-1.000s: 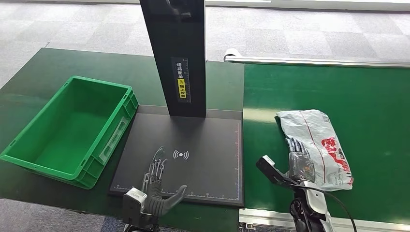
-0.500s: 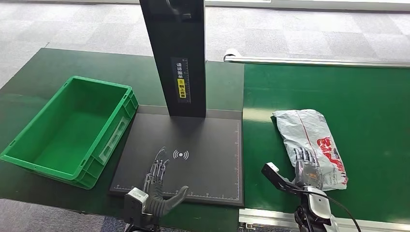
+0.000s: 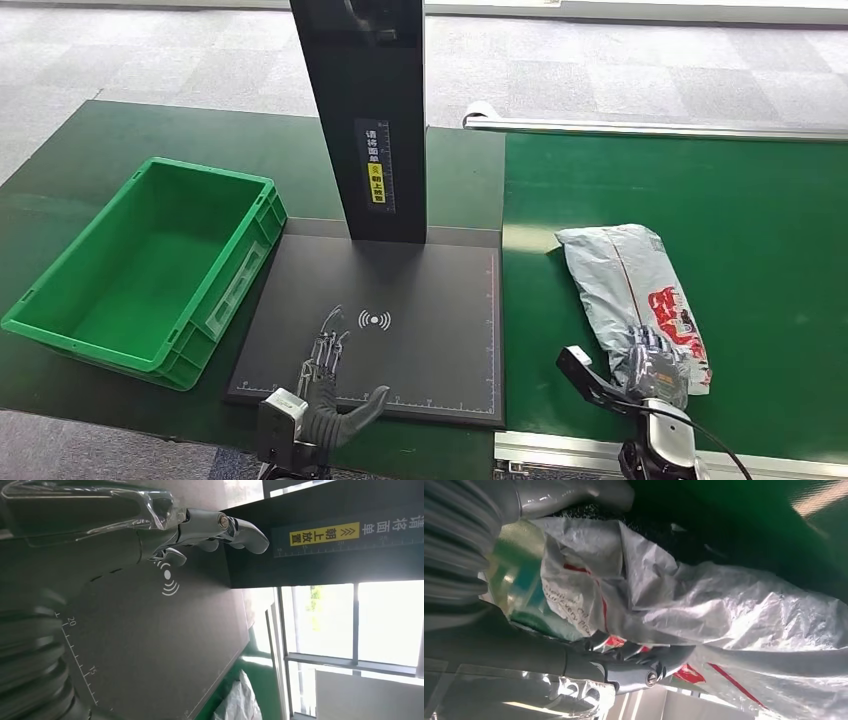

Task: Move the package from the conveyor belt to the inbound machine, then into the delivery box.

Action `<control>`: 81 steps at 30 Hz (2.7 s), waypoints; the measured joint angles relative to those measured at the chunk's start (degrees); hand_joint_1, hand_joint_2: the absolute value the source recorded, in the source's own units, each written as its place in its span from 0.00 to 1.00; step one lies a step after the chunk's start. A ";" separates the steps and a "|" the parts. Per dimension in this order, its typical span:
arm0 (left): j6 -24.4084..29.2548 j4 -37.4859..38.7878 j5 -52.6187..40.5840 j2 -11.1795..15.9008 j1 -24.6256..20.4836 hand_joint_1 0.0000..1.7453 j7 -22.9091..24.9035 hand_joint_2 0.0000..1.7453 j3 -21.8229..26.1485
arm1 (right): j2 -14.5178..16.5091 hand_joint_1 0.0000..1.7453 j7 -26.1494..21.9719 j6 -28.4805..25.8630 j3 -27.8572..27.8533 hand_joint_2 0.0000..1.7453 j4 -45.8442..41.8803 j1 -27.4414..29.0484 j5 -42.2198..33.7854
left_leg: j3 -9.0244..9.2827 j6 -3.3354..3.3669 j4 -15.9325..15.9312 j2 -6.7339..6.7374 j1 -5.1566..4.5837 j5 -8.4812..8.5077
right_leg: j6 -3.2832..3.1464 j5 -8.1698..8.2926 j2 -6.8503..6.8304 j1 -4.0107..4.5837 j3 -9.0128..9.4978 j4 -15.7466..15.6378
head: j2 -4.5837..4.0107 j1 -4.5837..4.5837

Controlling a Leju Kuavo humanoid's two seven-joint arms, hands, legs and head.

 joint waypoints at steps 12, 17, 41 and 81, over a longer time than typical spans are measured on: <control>2.45 0.45 0.50 0.05 0.09 0.00 -0.78 1.00 0.08 | 0.88 1.00 -7.16 -3.30 -0.60 1.00 -4.29 1.37 -11.52 | -0.08 0.00 -0.01 0.00 0.01 0.00 | 0.00 0.00 0.00 0.01 -0.06 0.01 | 0.00 0.02; 5.20 -0.90 0.33 0.56 1.09 0.00 -1.50 1.00 0.43 | 2.57 1.00 -16.82 -1.44 -0.37 1.00 -14.33 5.41 -29.98 | -0.14 0.00 -0.02 -0.01 0.01 0.00 | -0.01 -0.01 0.00 0.01 -0.11 0.01 | 0.00 0.01; 4.95 -4.01 -5.16 1.66 2.04 0.00 -2.14 1.00 4.50 | 3.14 1.00 -20.69 10.97 18.25 1.00 -44.12 14.11 -38.59 | -0.23 -0.04 -0.06 0.04 0.10 0.01 | -0.04 -0.02 0.02 0.12 -0.22 0.02 | 0.00 0.01; 4.01 -2.74 -15.62 0.06 -2.38 0.00 0.97 1.00 9.15 | 3.12 0.00 -30.60 37.37 28.31 1.00 -13.56 3.14 -86.92 | -0.27 -0.06 -0.02 -0.02 0.09 0.03 | -0.05 0.00 0.00 0.10 -0.29 0.03 | 0.00 0.02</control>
